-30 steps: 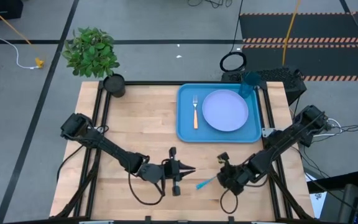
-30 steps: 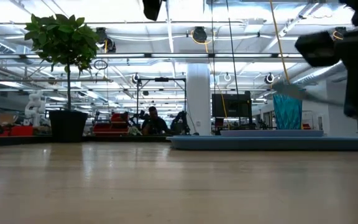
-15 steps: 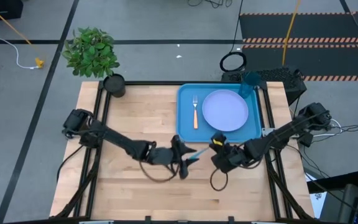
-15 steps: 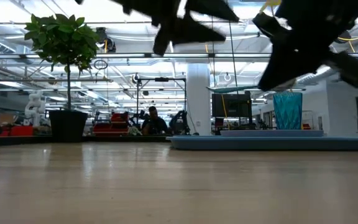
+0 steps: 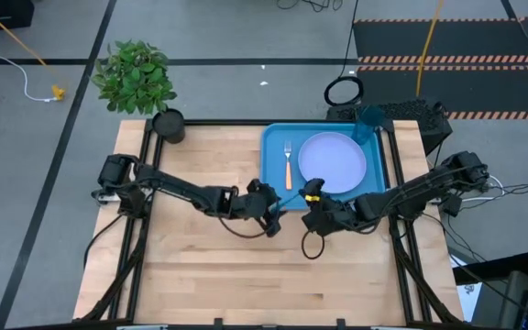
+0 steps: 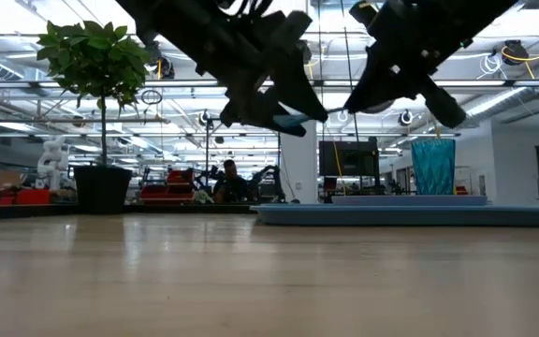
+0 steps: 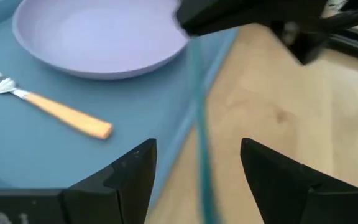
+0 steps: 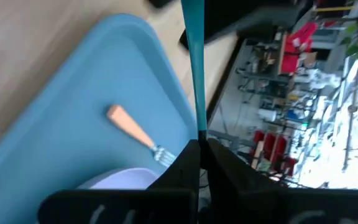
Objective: Pick and place plate/cup/fork/spoon on tray
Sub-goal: Put the blue spoon on the blue tray to the left of the light orange fork
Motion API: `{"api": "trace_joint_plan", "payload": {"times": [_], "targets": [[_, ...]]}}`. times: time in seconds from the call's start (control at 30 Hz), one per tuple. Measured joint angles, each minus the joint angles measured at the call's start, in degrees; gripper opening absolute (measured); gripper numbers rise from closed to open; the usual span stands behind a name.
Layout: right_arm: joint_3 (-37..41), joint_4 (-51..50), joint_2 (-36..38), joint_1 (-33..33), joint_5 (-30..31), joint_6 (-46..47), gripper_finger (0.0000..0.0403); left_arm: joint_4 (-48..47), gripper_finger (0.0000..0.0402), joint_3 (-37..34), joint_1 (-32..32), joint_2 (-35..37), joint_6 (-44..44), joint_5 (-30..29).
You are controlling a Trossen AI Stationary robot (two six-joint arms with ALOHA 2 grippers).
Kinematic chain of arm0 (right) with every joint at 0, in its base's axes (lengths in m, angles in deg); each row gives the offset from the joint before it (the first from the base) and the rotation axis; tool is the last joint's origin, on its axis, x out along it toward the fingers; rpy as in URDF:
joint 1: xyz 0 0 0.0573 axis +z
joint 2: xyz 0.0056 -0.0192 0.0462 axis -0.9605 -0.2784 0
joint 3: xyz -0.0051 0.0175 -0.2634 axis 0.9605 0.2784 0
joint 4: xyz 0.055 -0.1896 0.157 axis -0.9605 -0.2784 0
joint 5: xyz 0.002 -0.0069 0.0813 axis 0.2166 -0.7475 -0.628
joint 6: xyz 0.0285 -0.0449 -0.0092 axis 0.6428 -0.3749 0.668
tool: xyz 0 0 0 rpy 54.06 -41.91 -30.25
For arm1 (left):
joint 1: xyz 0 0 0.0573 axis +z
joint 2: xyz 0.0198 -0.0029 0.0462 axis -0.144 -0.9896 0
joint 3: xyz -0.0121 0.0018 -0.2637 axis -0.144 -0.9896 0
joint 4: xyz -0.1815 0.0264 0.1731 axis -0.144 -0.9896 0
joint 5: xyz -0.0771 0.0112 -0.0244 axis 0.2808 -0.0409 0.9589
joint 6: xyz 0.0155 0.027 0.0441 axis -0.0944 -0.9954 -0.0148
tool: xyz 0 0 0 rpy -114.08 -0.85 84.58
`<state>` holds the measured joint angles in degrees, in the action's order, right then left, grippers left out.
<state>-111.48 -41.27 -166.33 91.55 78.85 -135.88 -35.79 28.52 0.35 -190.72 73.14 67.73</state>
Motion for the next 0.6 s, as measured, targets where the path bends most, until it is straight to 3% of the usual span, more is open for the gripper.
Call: {"api": "trace_joint_plan", "payload": {"times": [0.2,0.53,0.6], "targets": [[-0.02,3.05,0.0,-1.55,-0.01,-4.39,0.0002,-0.3,0.0204,0.0,2.01,0.0,-4.2,0.01],[-0.02,2.7,0.02,-3.87,-1.67,-5.98,0.0002,-1.44,0.0028,-0.06,2.85,0.93,-10.07,3.72],[-0.02,3.26,0.03,-3.96,-1.55,-5.98,0.0002,-2.67,0.0011,-0.13,3.29,1.68,-10.53,3.61]]}}
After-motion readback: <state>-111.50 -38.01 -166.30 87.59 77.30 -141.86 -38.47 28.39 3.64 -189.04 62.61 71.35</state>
